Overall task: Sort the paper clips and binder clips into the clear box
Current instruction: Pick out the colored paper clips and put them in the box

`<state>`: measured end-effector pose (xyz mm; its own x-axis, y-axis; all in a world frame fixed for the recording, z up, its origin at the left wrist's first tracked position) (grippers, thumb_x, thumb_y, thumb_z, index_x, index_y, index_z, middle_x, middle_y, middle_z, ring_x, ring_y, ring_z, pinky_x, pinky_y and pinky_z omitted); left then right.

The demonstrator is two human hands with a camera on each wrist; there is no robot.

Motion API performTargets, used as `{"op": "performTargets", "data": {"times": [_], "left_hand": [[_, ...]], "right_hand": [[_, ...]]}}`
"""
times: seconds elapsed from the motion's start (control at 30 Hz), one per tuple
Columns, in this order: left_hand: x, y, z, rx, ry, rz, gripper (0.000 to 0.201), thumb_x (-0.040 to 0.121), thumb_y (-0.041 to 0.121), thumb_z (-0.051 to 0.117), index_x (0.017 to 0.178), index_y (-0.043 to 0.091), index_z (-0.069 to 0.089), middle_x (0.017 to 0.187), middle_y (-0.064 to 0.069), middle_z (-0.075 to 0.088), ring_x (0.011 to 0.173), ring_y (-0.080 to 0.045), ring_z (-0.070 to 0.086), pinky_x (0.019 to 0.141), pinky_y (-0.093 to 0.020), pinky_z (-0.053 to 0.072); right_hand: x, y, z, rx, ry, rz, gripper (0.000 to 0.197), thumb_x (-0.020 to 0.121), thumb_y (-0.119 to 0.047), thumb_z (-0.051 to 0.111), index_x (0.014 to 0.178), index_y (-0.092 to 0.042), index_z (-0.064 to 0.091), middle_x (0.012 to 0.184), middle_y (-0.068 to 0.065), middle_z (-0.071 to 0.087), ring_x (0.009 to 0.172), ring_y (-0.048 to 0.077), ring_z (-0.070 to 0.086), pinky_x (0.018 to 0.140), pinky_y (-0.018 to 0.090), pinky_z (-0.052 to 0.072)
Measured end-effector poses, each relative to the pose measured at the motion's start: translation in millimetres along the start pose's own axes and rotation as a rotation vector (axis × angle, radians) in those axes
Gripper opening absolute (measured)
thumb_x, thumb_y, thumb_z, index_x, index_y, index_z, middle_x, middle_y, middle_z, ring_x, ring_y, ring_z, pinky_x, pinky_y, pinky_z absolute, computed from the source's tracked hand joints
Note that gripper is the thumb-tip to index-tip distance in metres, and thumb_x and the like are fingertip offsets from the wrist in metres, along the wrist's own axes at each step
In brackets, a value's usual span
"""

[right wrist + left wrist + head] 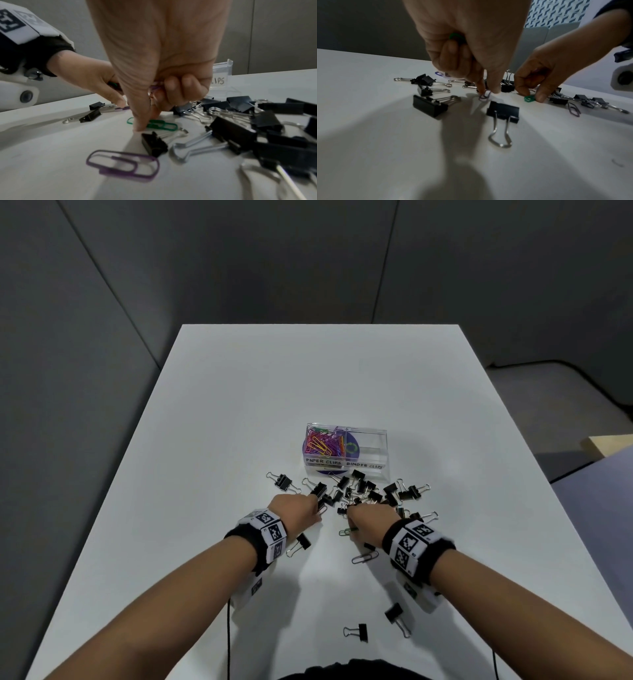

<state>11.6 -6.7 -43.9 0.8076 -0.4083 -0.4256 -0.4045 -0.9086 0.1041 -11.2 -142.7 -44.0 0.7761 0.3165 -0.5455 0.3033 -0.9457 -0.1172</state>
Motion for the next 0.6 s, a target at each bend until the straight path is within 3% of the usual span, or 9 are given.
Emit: {"op": "performTargets", "data": {"times": [0.2,0.4,0.5,0.57,0.6], "left_hand": [[6.5,5.8,6.2,-0.109,-0.055,-0.003,0.027,0.095,0.031,0.049,0.112,0.012,0.055,0.115,-0.006,0.065,0.108,-0.025,0.06,0.085,-0.032,0.046],[-1.8,15.4,9.1,-0.087,-0.047,0.03,0.028,0.098,0.03,0.041,0.109,0.006,0.05,0.116,-0.01,0.06,0.104,-0.028,0.06,0.088,-0.036,0.046],[-11.3,12.1,8.5,-0.112,-0.033,0.045,0.023,0.098,0.03,0.038,0.107,0.01,0.047,0.109,-0.01,0.062,0.097,-0.03,0.06,0.082,-0.034,0.045],[-17.7,4.2,10.7,-0.184,-0.031,0.021,0.015,0.097,0.026,0.035,0.107,0.019,0.042,0.102,-0.008,0.067,0.089,-0.028,0.061,0.079,-0.032,0.045],[-20.4,-0.4,12.0,-0.218,-0.031,0.004,0.02,0.096,0.024,0.034,0.115,0.023,0.041,0.103,-0.008,0.068,0.09,-0.027,0.062,0.08,-0.031,0.045]], "right_hand": [[3.3,-3.2,2.7,0.021,-0.07,0.005,0.024,0.089,-0.014,0.051,0.111,-0.005,0.055,0.118,0.013,0.06,0.107,0.031,0.059,0.084,0.037,0.049],[-7.0,-7.0,6.8,-0.001,0.013,-0.047,0.025,0.094,-0.014,0.042,0.115,-0.005,0.048,0.12,0.014,0.052,0.103,0.033,0.059,0.077,0.041,0.047],[-17.7,-3.0,-0.4,0.073,0.058,-0.054,0.016,0.093,-0.016,0.041,0.106,-0.007,0.044,0.091,0.013,0.058,0.085,0.032,0.059,0.067,0.035,0.039],[-27.0,0.3,-6.5,0.11,0.098,-0.061,0.01,0.091,-0.014,0.041,0.1,-0.012,0.036,0.065,0.002,0.046,0.07,0.028,0.051,0.062,0.033,0.035],[-31.5,2.5,-8.6,0.12,0.112,-0.054,0.013,0.09,-0.014,0.04,0.103,-0.013,0.036,0.059,-0.002,0.04,0.067,0.026,0.048,0.062,0.032,0.034]]}}
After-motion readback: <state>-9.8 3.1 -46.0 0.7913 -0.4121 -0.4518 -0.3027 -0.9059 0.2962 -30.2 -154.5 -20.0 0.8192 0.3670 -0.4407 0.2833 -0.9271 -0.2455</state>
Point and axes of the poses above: each hand's wrist, its own x-axis towards the middle knuckle, its own z-axis out of the palm, y = z × x, the point moved 5 cm from there along x, towards the middle knuckle
